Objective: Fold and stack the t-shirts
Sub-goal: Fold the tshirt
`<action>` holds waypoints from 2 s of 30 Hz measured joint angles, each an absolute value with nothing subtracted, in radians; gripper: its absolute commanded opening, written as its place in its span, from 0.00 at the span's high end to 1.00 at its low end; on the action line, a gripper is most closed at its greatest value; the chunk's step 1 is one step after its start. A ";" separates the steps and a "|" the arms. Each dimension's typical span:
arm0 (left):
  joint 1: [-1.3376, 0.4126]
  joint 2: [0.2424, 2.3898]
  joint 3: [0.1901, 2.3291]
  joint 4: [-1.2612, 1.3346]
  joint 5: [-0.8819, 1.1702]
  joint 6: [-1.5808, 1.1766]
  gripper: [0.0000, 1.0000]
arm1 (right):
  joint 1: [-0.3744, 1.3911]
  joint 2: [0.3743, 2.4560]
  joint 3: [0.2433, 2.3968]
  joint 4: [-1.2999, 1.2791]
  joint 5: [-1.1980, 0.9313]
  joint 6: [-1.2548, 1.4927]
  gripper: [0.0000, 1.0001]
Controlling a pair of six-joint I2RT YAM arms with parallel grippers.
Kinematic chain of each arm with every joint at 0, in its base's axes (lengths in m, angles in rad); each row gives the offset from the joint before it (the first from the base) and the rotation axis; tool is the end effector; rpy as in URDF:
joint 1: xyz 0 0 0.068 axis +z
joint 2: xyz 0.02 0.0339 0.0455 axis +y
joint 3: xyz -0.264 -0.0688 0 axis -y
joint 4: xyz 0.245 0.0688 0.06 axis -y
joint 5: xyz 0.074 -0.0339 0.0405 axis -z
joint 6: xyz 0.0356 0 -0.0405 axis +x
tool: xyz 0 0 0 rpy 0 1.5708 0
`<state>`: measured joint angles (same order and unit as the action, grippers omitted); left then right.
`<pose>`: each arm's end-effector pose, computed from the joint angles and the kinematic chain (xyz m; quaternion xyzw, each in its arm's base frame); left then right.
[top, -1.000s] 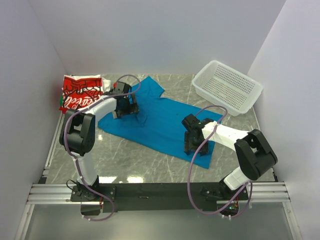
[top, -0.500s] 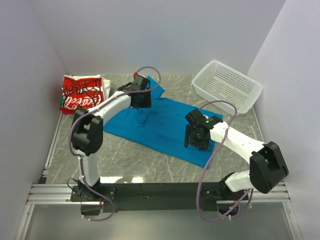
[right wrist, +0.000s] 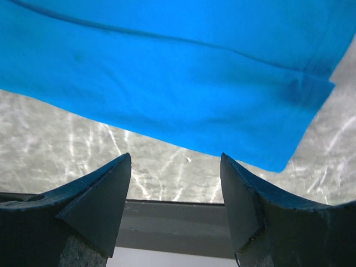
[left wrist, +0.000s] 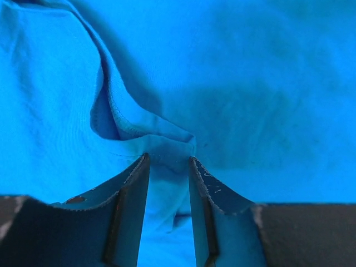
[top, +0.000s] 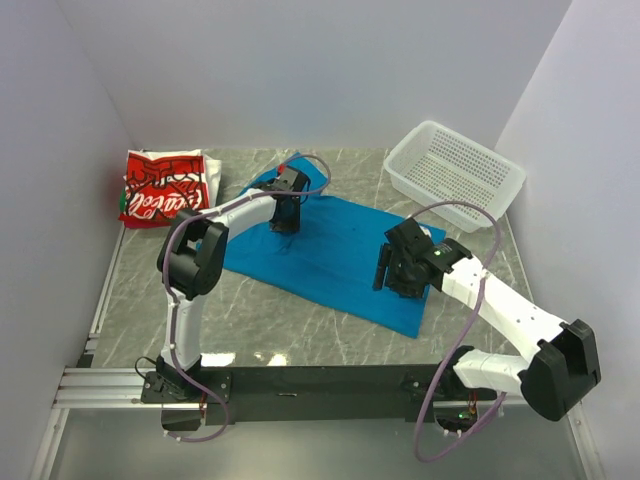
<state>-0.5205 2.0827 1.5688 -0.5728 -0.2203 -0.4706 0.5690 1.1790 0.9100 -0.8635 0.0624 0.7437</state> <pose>0.3880 -0.2134 0.1792 -0.0023 0.9653 -0.0194 0.2603 0.1847 0.1155 0.2510 0.0919 0.9713 0.1085 0.1907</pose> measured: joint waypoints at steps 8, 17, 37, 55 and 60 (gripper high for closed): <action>-0.524 2.107 1.571 -0.572 -0.232 -0.464 0.65 | 0.569 1.136 0.859 -0.896 0.059 0.765 0.28; -0.528 2.107 1.571 -0.565 -0.235 -0.460 0.87 | 0.569 1.122 0.858 -0.903 0.059 0.768 0.28; -0.529 2.049 1.507 -0.486 -0.179 -0.456 1.00 | 0.569 1.095 0.842 -0.906 0.059 0.772 0.28; -0.539 2.037 1.476 -0.453 -0.105 -0.450 0.33 | 0.569 1.052 0.796 -0.914 0.060 0.792 0.28; -0.539 2.037 1.523 -0.482 -0.110 -0.462 0.21 | 0.569 1.052 0.804 -0.920 0.068 0.791 0.27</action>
